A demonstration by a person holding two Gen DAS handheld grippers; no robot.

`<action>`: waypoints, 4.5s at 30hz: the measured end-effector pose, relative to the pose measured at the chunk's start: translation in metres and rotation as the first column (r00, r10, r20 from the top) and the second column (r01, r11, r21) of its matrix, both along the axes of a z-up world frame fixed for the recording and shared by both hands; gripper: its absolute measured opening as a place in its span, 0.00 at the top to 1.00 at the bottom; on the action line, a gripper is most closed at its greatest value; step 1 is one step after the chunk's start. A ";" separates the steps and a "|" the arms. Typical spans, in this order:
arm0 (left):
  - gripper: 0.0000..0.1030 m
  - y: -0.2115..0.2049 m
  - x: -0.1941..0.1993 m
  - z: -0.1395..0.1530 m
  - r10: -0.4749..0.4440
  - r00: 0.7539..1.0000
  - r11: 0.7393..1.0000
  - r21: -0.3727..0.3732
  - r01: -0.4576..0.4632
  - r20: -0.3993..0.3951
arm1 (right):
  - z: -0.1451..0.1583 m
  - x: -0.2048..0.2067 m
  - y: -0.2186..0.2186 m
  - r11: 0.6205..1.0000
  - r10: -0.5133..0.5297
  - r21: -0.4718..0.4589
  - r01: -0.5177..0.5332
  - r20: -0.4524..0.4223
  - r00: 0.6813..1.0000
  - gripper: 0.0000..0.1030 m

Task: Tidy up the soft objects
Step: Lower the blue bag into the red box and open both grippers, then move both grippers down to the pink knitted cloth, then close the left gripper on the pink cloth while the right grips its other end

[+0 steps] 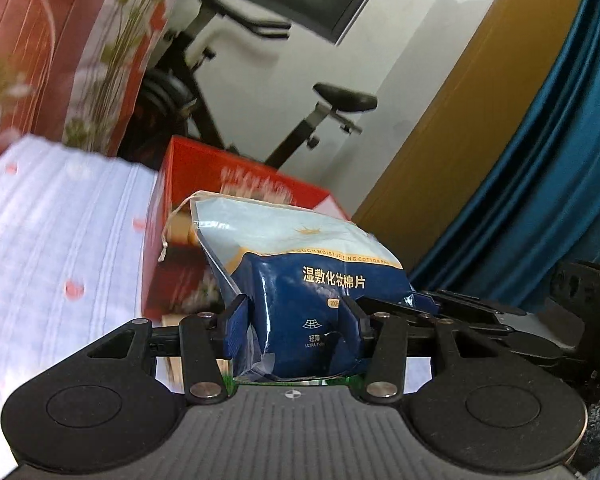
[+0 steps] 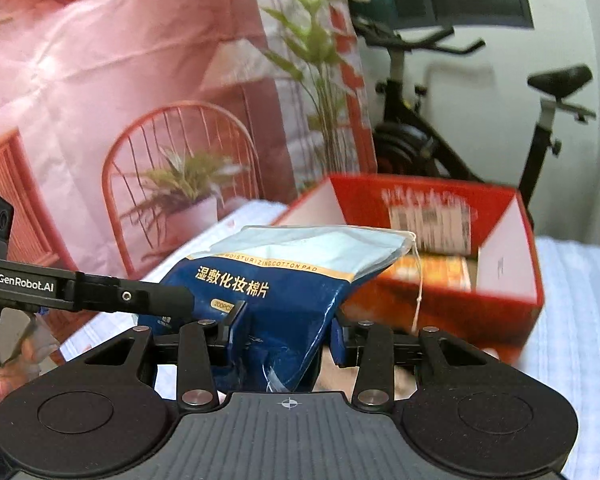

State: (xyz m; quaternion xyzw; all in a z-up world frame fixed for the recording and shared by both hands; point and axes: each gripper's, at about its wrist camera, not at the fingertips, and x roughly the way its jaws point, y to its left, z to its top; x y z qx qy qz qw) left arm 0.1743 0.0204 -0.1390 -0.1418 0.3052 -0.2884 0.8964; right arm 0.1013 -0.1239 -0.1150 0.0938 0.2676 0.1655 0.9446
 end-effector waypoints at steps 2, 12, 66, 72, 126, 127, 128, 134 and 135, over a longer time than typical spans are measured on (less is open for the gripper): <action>0.51 -0.007 0.010 0.012 0.004 0.999 1.000 0.019 -0.005 0.037 | 0.012 0.012 -0.006 1.000 0.002 0.002 -0.003 0.017 1.000 0.63; 0.51 -0.041 0.090 0.036 0.033 0.998 0.998 0.059 -0.036 0.046 | 0.049 0.090 -0.039 0.997 -0.035 -0.063 0.038 0.047 0.998 0.63; 0.49 -0.048 0.128 -0.006 0.040 0.996 0.960 0.281 -0.018 -0.074 | -0.049 0.150 -0.064 0.982 -0.183 -0.085 0.166 -0.276 0.943 0.52; 0.46 -0.034 0.085 -0.002 0.019 0.999 0.966 0.258 -0.006 -0.048 | -0.020 0.091 -0.063 0.987 -0.160 -0.033 0.157 -0.146 0.976 0.52; 0.32 -0.013 0.009 -0.126 0.119 0.962 0.963 0.266 -0.051 -0.246 | -0.112 -0.049 -0.053 0.976 -0.219 -0.078 0.205 -0.306 0.926 0.59; 0.32 -0.015 0.009 -0.128 0.101 0.960 0.967 0.253 -0.033 -0.260 | -0.113 -0.049 -0.052 0.976 -0.218 -0.076 0.204 -0.309 0.926 0.59; 0.29 -0.017 0.009 -0.129 0.087 0.959 0.970 0.243 -0.020 -0.268 | -0.114 -0.049 -0.052 0.976 -0.216 -0.075 0.203 -0.311 0.926 0.59; 0.36 -0.024 0.004 -0.131 0.044 0.962 0.976 0.219 0.017 -0.270 | -0.117 -0.048 -0.050 0.978 -0.207 -0.064 0.196 -0.326 0.922 0.59; 0.46 -0.025 0.004 -0.131 0.038 0.963 0.974 0.224 0.023 -0.265 | -0.118 -0.048 -0.050 0.979 -0.206 -0.063 0.196 -0.328 0.922 0.59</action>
